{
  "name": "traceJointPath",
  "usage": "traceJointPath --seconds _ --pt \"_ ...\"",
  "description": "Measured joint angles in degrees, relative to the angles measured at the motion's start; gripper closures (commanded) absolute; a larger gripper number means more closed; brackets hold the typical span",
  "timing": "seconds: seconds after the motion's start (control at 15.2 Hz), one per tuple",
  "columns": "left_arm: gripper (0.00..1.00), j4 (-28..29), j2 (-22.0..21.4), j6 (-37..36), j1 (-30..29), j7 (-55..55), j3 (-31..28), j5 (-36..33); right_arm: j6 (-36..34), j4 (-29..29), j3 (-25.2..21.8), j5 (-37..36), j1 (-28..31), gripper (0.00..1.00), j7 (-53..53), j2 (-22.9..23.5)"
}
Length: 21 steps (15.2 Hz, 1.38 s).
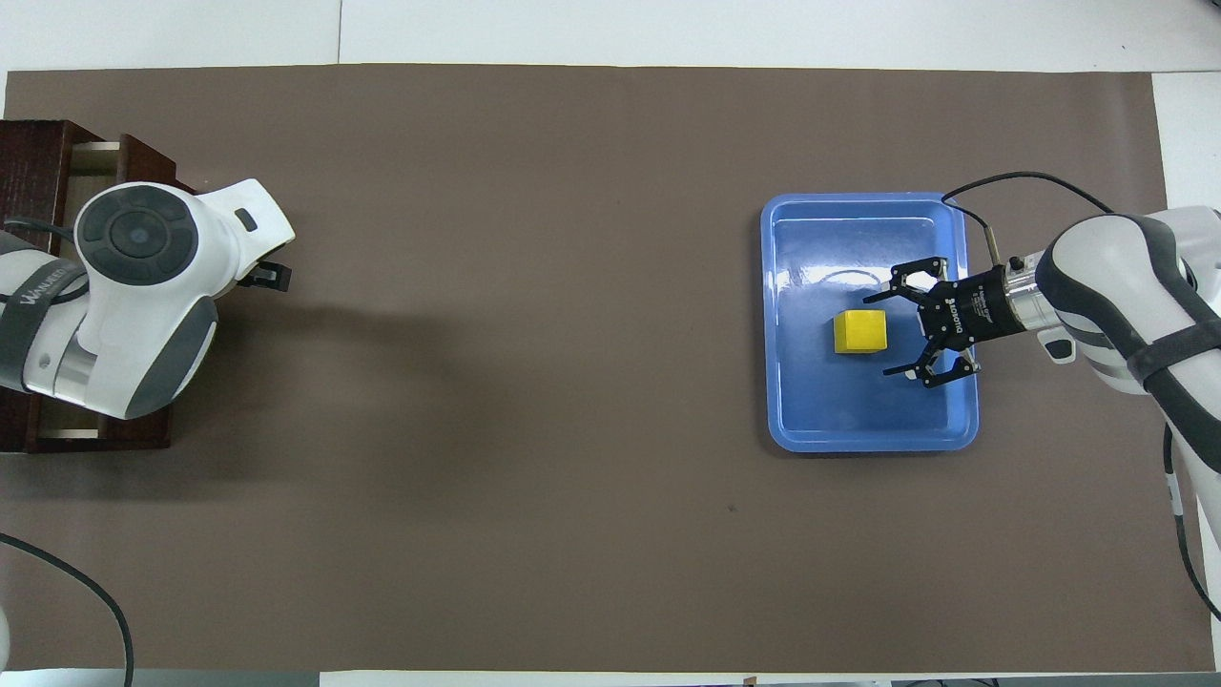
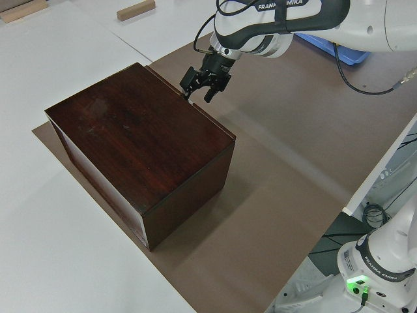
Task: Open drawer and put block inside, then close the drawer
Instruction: 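Grasp the yellow cube with the right gripper while the left gripper withdraws, then lift the cube toward the left gripper while the left gripper approaches it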
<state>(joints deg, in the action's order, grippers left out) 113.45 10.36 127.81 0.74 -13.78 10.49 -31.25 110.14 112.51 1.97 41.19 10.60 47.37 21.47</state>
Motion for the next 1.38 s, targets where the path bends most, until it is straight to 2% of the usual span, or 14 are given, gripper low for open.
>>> traceJointPath --seconds 0.26,0.59,0.99,1.19,1.38 --pt "0.00 -0.3 0.0 -2.0 4.9 -1.9 0.0 2.3 0.2 0.0 0.0 0.0 0.0 1.00 -0.1 0.0" --pt "0.00 -1.7 0.0 -4.0 5.0 -1.9 -0.1 4.8 0.3 0.0 0.0 0.0 0.0 1.00 -0.1 -0.1" --pt "0.00 -13.1 -0.6 -18.3 5.5 -4.3 0.4 18.9 -1.2 -2.6 0.5 0.1 -0.1 1.00 0.1 -0.4" --pt "0.00 -14.3 -1.5 -21.3 6.8 -11.2 0.5 23.8 -3.8 -7.3 0.7 0.2 -2.6 1.00 4.7 -0.8" --pt "0.00 -14.4 -1.6 -22.1 10.9 -25.6 0.6 24.9 -4.2 -12.5 0.9 0.2 -8.3 1.00 13.4 -1.3"
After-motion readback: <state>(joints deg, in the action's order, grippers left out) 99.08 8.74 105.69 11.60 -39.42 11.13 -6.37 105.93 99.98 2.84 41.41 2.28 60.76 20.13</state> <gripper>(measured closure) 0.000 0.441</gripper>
